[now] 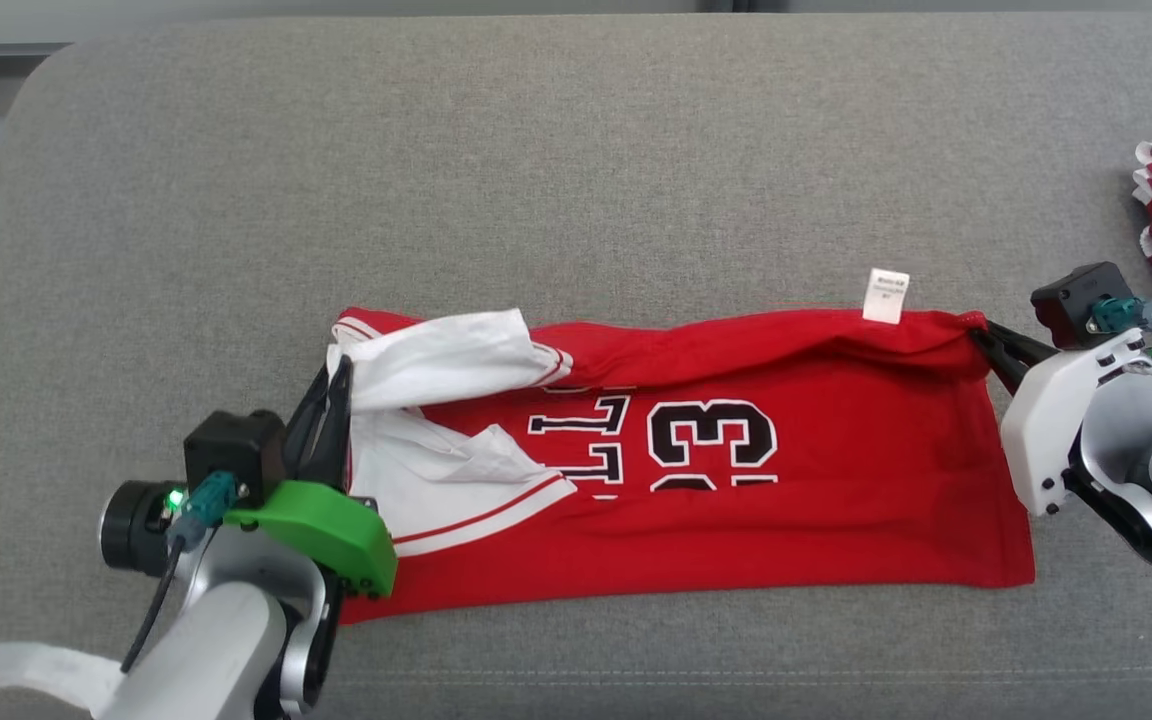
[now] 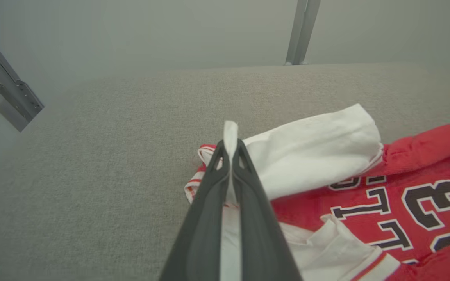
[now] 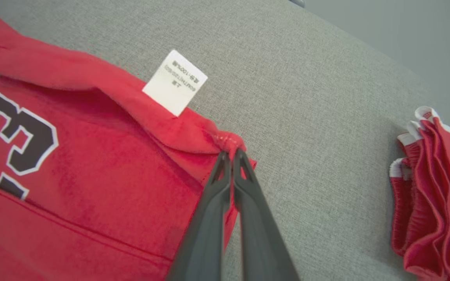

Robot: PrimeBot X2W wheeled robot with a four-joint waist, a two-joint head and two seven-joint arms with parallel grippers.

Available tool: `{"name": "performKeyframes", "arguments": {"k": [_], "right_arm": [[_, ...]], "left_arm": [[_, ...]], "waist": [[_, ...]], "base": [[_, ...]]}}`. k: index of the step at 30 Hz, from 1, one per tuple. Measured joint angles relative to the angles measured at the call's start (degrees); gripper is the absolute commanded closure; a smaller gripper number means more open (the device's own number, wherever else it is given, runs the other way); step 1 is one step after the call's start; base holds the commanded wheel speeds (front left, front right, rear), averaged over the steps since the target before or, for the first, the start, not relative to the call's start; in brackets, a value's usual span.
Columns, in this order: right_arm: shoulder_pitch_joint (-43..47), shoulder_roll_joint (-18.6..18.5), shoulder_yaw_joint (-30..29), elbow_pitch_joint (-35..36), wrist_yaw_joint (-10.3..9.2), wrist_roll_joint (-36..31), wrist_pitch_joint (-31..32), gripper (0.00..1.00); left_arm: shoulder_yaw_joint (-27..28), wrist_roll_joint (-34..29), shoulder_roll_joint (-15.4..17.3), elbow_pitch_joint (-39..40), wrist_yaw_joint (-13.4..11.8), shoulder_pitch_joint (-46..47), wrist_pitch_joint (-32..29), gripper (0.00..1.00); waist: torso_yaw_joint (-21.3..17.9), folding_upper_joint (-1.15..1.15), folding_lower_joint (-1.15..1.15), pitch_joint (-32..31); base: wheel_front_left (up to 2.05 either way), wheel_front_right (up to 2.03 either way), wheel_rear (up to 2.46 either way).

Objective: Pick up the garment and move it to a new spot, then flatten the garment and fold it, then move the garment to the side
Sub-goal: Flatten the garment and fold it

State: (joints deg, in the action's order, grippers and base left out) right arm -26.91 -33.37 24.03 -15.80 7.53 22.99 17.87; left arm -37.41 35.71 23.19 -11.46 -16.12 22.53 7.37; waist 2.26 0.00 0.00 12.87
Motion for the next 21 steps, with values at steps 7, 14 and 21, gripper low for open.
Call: {"name": "performKeyframes", "arguments": {"k": [7, 14, 21], "right_arm": [[2.3, -4.2, 4.2, 1.3, 0.0, 2.6, 0.7, 1.0], [3.3, -6.9, 7.4, 1.7, 0.0, 3.4, 1.8, 1.0], [3.3, -7.2, 8.3, -0.7, 0.0, 3.0, 3.3, 0.0]], "left_arm": [[-0.6, 1.0, 2.5, 7.7, -3.7, -7.5, -3.3, 1.0], [-1.0, 1.9, 3.1, 9.4, -5.6, -11.2, -4.4, 1.0], [-1.8, 2.5, 3.1, 8.2, -6.2, -12.6, -5.3, 1.0]], "waist": [[0.5, 0.0, 0.0, -1.7], [0.5, 0.0, 0.0, -2.8], [0.4, 0.0, 0.0, -3.2]], "base": [[0.0, 0.0, 0.0], [0.0, 0.0, 0.0], [0.0, 0.0, 0.0]]}}
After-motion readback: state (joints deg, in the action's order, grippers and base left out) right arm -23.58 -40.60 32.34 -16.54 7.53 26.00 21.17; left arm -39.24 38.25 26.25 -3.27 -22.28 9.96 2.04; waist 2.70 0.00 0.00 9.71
